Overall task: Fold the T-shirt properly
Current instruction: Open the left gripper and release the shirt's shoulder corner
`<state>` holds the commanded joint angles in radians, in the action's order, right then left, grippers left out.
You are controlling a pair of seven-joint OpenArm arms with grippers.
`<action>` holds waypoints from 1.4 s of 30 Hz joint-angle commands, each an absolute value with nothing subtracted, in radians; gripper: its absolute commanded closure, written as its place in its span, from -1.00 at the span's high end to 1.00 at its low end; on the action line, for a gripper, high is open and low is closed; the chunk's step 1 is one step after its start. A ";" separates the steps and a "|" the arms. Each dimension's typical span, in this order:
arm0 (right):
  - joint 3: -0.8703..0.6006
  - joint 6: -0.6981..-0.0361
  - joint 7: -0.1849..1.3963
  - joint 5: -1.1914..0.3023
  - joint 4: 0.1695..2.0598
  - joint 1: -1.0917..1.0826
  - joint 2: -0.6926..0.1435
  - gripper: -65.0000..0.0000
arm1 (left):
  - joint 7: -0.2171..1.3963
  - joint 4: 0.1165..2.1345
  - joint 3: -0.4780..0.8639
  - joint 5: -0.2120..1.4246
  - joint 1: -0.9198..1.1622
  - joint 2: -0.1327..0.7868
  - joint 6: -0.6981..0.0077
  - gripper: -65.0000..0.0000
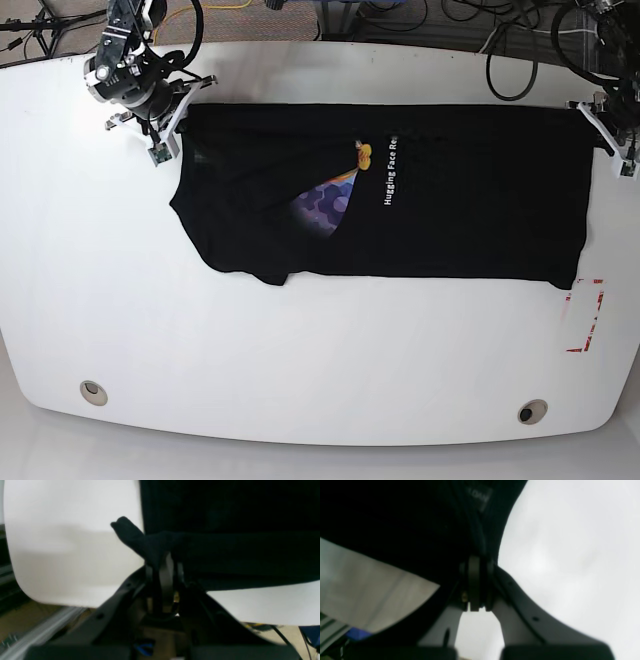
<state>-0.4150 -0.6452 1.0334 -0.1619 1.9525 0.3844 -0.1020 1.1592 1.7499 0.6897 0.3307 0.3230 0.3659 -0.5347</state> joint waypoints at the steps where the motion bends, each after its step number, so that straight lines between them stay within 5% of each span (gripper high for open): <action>1: -0.415 -0.645 1.033 -0.162 1.952 0.386 -0.102 -1.00 | 1.141 1.741 0.690 0.331 0.323 0.366 -0.535 -1.00; 10: -0.415 -0.645 1.033 -0.162 1.952 0.390 -0.102 -1.00 | 1.098 1.682 0.673 0.329 0.328 0.395 -0.535 -0.97; 16: -0.415 -0.645 1.033 -0.162 1.952 0.392 -0.102 -1.00 | 1.098 1.661 0.651 0.331 0.325 0.415 -0.535 -0.44; 22: -0.415 -0.645 1.033 -0.162 1.952 0.392 -0.102 -1.00 | 1.096 1.661 0.651 0.331 0.321 0.420 -0.535 0.48; 24: -0.415 -0.645 1.033 -0.162 1.952 0.392 -0.102 -1.00 | 1.096 1.666 0.651 0.331 0.318 0.424 -0.535 0.64; 42: -0.414 -0.645 1.035 -0.162 1.956 0.392 -0.108 -1.00 | 1.092 1.667 0.651 0.331 0.180 0.544 -0.535 0.65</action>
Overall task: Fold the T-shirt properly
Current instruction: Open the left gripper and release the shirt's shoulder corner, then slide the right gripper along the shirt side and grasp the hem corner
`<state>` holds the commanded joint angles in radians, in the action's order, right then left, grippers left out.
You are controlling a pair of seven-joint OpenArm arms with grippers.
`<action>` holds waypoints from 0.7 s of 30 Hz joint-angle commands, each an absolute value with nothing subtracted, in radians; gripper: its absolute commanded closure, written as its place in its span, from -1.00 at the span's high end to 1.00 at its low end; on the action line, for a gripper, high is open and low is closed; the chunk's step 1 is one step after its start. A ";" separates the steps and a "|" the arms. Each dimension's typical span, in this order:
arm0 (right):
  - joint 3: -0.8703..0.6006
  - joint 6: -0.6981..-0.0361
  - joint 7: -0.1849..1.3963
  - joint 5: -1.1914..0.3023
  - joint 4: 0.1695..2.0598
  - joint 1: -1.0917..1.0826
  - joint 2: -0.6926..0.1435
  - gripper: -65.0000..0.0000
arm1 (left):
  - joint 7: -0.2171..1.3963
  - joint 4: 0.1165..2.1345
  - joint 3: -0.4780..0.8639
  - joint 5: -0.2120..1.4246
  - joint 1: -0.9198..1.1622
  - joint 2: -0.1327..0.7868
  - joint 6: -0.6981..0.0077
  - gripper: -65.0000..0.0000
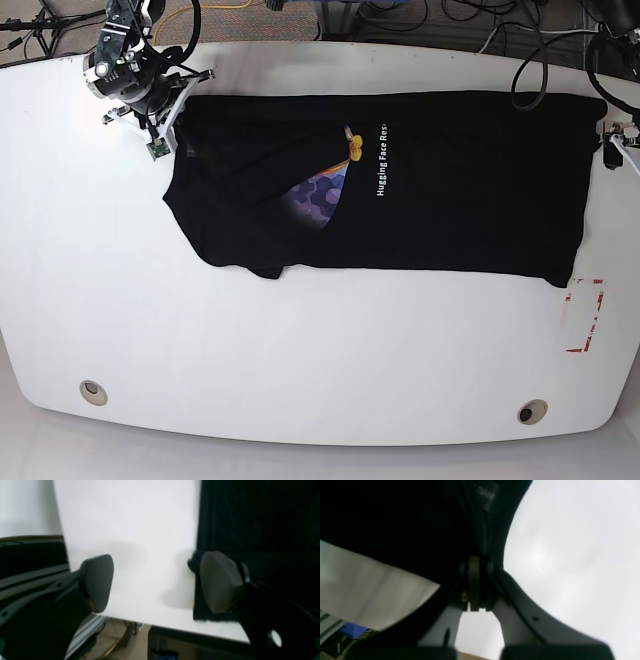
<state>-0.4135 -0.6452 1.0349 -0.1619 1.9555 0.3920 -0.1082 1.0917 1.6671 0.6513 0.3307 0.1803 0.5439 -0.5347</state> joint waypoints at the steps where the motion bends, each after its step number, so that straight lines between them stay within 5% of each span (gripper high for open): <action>1: -0.414 -0.645 1.035 -0.162 1.956 0.392 -0.108 -1.00 | 1.092 1.669 0.651 0.331 0.179 0.545 -0.535 0.65; 7: -0.414 -0.645 1.035 -0.162 1.957 0.394 -0.108 -0.81 | 1.092 1.707 0.656 0.332 0.176 0.547 -0.535 0.65; 12: -0.415 -0.645 1.035 -0.168 1.965 0.394 -0.102 -0.09 | 1.092 1.715 0.650 0.335 0.177 0.519 -0.535 0.65; 15: -0.420 -0.647 1.035 -0.171 1.991 0.394 -0.099 0.18 | 1.092 1.718 0.650 0.335 0.177 0.489 -0.535 0.65; 21: -0.430 -0.668 1.035 -0.197 2.020 0.377 -0.079 0.20 | 1.092 1.718 0.653 0.334 0.174 0.461 -0.535 0.65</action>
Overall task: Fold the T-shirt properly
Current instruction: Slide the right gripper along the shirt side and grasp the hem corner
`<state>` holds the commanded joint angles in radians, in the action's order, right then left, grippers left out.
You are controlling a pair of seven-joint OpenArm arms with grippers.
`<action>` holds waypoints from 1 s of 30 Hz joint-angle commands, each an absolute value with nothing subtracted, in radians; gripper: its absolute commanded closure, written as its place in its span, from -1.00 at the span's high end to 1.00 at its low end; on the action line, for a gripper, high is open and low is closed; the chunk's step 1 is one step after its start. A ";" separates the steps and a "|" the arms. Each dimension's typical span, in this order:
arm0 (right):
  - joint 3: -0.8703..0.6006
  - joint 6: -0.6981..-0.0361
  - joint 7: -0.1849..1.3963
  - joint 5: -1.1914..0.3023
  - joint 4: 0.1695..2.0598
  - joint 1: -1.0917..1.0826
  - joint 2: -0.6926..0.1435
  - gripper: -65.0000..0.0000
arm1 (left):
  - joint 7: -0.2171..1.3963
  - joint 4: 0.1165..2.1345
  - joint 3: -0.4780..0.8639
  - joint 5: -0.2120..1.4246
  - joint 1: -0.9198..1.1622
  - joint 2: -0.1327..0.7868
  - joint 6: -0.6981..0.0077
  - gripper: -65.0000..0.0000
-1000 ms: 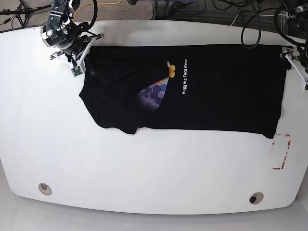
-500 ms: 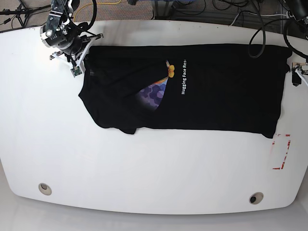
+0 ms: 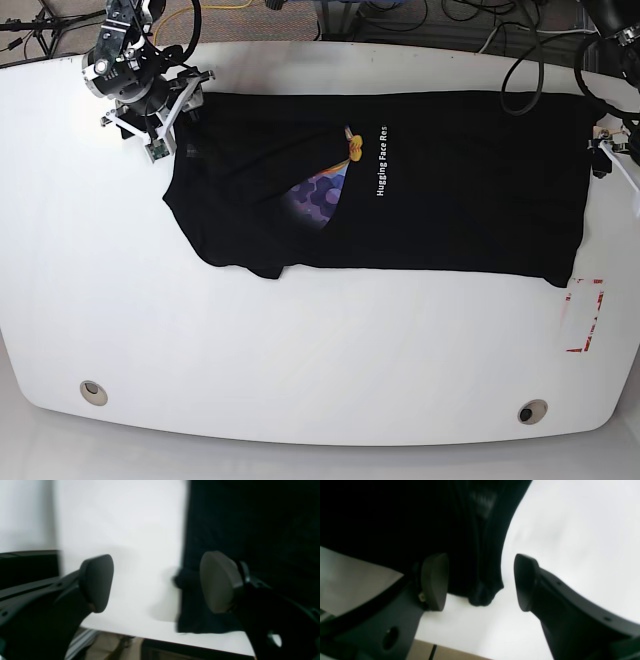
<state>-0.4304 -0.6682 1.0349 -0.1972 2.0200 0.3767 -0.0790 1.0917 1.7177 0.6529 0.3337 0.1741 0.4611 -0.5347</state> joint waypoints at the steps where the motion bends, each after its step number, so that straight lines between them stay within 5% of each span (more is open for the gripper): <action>1: -0.438 -0.671 1.035 -0.206 2.020 0.371 -0.077 0.20 | 1.092 1.718 0.653 0.334 0.174 0.456 -0.535 0.65; 13: -0.542 -0.682 1.035 -0.317 1.994 0.237 -0.071 0.20 | 1.078 1.710 0.659 0.332 0.125 0.456 -0.533 0.63; 30: -0.512 -0.674 1.032 -0.308 1.649 -0.102 -0.097 0.20 | 0.751 1.593 0.654 0.329 0.033 0.456 -0.526 0.63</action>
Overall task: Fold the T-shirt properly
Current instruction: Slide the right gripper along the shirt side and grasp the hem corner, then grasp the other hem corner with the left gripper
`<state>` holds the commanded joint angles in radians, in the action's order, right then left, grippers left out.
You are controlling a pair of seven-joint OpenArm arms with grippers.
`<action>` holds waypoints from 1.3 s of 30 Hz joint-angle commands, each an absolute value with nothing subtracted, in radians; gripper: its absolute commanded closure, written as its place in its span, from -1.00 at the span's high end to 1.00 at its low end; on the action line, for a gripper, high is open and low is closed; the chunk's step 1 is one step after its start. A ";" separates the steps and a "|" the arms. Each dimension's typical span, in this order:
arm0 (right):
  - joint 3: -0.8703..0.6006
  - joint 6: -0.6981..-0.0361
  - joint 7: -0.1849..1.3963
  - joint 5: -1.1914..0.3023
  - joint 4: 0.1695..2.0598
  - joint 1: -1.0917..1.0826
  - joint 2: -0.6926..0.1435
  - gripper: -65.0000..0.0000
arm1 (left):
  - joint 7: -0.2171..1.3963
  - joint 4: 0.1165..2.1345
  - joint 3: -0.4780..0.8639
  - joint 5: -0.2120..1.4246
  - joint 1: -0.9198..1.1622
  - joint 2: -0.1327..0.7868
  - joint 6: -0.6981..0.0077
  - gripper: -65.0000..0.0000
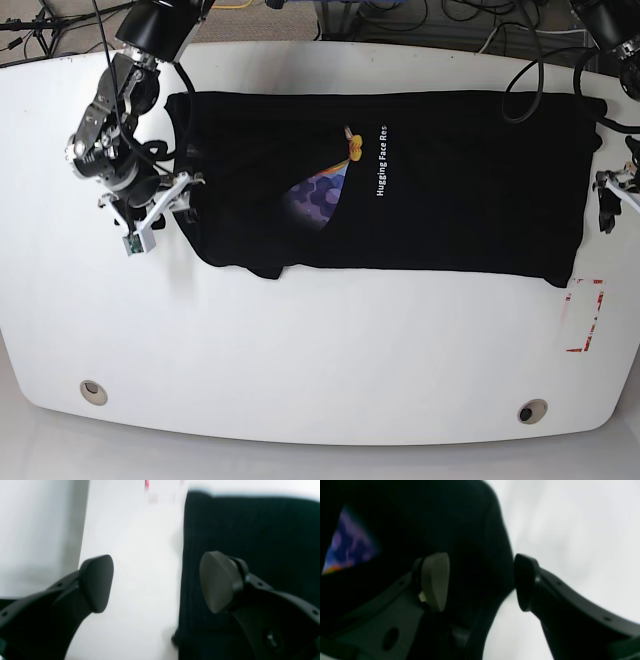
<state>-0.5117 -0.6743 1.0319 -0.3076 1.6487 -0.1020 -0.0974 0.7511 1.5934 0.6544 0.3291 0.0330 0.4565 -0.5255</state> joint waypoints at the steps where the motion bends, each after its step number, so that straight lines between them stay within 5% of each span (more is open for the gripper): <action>1: -0.512 -0.674 1.030 -0.308 1.626 -0.117 -0.099 0.20 | 0.751 1.580 0.656 0.326 0.019 0.456 -0.526 0.63; 19: -0.361 -0.670 0.751 -0.306 1.228 -0.214 -0.185 0.20 | 0.751 1.557 0.680 0.231 -0.008 0.458 -0.526 0.63; 28: -0.291 -0.602 0.705 -0.309 1.194 -0.216 -0.189 0.20 | 0.751 1.549 0.700 0.229 -0.012 0.456 -0.527 0.63; 31: -0.254 -0.602 0.704 -0.309 1.194 -0.216 -0.189 0.04 | 0.751 1.527 0.697 0.229 -0.015 0.456 -0.527 0.65; 36: -0.225 -0.602 0.702 -0.309 1.193 -0.234 -0.189 -0.66 | 0.751 1.391 0.674 0.229 -0.097 0.456 -0.526 0.65; 39: -0.223 -0.602 0.702 -0.309 1.193 -0.236 -0.189 -0.84 | 0.750 1.305 0.657 0.229 -0.159 0.458 -0.526 0.65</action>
